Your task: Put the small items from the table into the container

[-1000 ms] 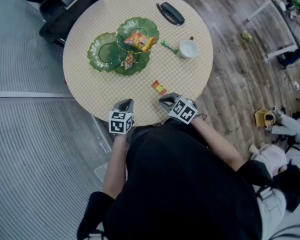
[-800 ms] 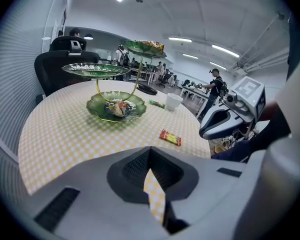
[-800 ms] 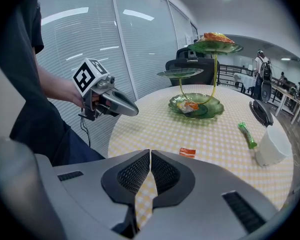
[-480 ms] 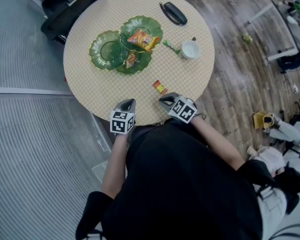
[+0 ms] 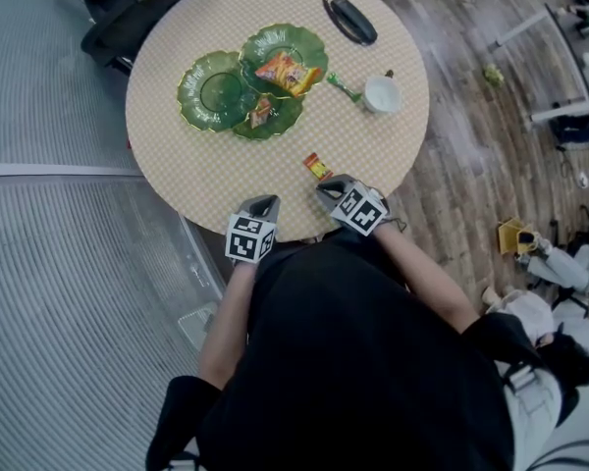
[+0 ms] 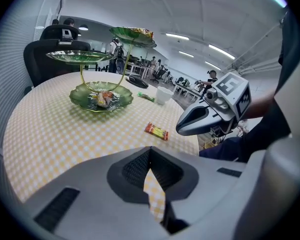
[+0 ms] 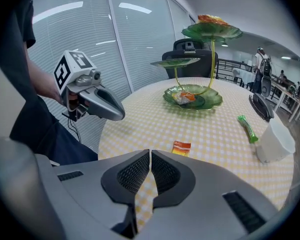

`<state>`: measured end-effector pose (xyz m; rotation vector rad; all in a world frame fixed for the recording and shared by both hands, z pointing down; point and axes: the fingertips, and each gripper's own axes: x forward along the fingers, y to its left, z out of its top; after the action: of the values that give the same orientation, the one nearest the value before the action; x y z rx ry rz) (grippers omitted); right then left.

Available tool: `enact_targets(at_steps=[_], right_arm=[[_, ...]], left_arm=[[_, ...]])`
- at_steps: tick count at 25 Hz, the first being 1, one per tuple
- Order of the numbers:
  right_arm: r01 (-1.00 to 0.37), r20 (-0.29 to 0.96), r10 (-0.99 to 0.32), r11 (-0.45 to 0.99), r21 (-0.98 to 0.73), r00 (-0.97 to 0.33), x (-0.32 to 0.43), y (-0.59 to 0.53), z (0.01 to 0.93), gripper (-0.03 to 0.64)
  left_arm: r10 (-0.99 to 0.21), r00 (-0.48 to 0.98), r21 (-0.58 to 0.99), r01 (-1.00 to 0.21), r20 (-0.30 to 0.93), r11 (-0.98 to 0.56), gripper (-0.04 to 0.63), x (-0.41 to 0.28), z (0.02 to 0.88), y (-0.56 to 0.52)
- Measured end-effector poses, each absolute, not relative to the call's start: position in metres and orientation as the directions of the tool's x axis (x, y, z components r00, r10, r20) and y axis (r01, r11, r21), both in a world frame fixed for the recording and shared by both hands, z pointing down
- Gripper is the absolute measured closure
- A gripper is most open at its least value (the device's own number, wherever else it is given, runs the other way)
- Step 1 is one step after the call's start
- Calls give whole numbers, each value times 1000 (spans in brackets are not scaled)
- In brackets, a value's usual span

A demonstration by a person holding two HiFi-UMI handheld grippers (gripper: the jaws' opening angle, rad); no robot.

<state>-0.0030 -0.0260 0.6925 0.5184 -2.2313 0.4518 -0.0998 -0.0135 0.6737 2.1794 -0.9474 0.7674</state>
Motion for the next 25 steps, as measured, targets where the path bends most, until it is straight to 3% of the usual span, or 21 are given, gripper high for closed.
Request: enact_targets(at_steps=[7, 10, 13, 25], right_arm=[[-601, 814, -236, 782, -165, -531, 16, -37, 720, 575], [-624, 838, -268, 774, -107, -476, 20, -45, 732, 453], [-635, 856, -273, 768, -82, -440, 22, -51, 741, 422], [-657, 873, -286, 752, -50, -395, 12, -81, 752, 403]], left_arm=[[-373, 572, 341, -779, 731, -526, 592, -95, 681, -5], [-364, 574, 347, -777, 733, -526, 592, -93, 683, -5], [-357, 575, 351, -775, 736, -526, 592, -92, 685, -7], [-362, 562, 355, -791, 743, -498, 592, -101, 689, -19]])
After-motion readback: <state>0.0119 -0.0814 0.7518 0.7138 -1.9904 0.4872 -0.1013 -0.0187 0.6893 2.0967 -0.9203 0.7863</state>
